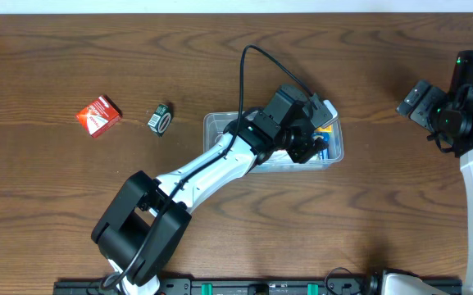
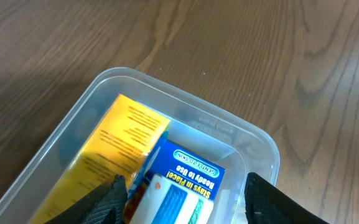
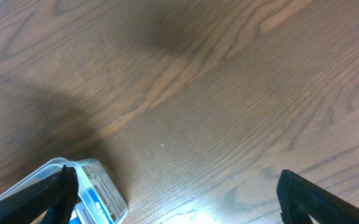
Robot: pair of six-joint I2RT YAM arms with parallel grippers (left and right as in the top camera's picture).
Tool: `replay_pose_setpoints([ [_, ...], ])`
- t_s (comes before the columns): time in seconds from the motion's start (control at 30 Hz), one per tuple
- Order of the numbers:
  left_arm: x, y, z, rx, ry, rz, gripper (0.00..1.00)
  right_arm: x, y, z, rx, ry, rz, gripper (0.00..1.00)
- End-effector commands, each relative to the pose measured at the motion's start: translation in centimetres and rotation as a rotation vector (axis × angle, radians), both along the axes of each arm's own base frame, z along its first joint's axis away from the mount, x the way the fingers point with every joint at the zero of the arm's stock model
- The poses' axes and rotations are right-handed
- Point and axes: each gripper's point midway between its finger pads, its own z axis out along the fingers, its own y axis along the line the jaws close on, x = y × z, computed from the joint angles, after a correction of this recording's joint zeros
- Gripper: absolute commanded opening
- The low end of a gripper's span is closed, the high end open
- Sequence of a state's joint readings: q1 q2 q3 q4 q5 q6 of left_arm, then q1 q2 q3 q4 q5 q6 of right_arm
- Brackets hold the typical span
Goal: Pack container
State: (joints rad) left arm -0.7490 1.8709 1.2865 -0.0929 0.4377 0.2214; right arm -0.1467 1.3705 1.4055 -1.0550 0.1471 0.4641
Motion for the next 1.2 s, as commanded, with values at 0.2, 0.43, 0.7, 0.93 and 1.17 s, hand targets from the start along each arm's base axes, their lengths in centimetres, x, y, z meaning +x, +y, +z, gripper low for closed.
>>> replay_pose_setpoints([
  [0.2, 0.5, 0.2, 0.2, 0.024, -0.047, -0.024, 0.62, 0.0, -0.3, 0.1, 0.001, -0.003, -0.02, 0.99],
  [0.43, 0.8, 2.0, 1.7, 0.037, -0.034, 0.022, 0.61, 0.0, -0.3, 0.1, 0.001, -0.003, -0.02, 0.99],
  [0.7, 2.8, 8.8, 3.9, 0.161, -0.012, 0.341, 0.36, 0.0, -0.3, 0.1, 0.001, -0.003, -0.02, 0.99],
  [0.93, 4.6, 14.6, 1.4, 0.225, 0.153, 0.719, 0.23, 0.0, -0.3, 0.1, 0.001, -0.003, -0.02, 0.99],
  [1.17, 5.0, 17.5, -1.0, 0.184, 0.334, 1.005, 0.19, 0.0, -0.3, 0.1, 0.001, -0.003, -0.02, 0.99],
])
